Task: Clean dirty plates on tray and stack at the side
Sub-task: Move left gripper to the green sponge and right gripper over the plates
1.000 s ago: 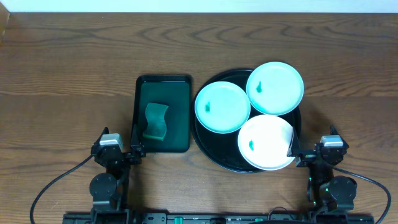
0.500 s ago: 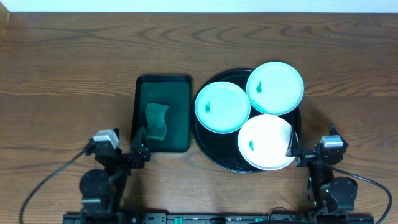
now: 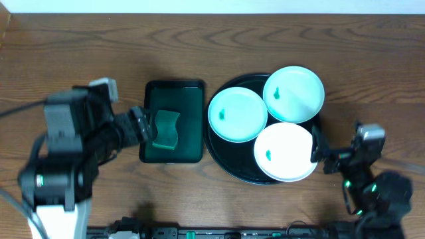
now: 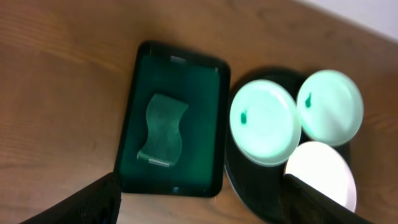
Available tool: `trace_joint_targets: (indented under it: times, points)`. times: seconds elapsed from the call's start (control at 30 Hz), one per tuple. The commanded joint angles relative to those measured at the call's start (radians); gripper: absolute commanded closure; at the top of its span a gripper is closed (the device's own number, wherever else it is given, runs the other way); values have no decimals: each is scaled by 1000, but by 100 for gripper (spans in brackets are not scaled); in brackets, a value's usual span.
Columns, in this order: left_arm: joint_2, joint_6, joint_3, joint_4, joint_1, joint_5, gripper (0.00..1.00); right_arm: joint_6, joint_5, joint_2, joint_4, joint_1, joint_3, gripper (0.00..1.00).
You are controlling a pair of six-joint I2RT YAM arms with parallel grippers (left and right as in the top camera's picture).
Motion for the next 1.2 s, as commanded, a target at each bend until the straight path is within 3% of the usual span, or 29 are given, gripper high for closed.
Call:
trace_joint_targets:
  times: [0.0,0.27,0.43,0.47,0.57,0.6,0.7,0.87,1.17]
  points:
    - [119,32,70,-42,0,15,19,-7,-117,247,-159,8,250,1]
    - [258,28,70,-130,0,16,21,-48,-193,787,-782,8,792,1]
    - [305,28,60,-176,-1,18,81,-48,-282,959,-856,8,858,3]
    - [307,28,50,-179,-3,18,92,-48,-293,986,-857,8,854,14]
    - [307,29,12,-186,-5,18,93,-48,-297,1057,-863,11,852,54]
    - [307,29,3,-189,-5,18,93,-48,-296,1074,-864,14,852,61]
    - [306,29,-27,-188,-5,18,93,-48,-295,1120,-858,27,852,61]
    - [306,29,-85,-173,-5,18,93,-45,-252,1188,-818,67,852,51]
    - [306,29,-129,-154,-5,-21,92,32,-138,1275,-734,141,851,43]
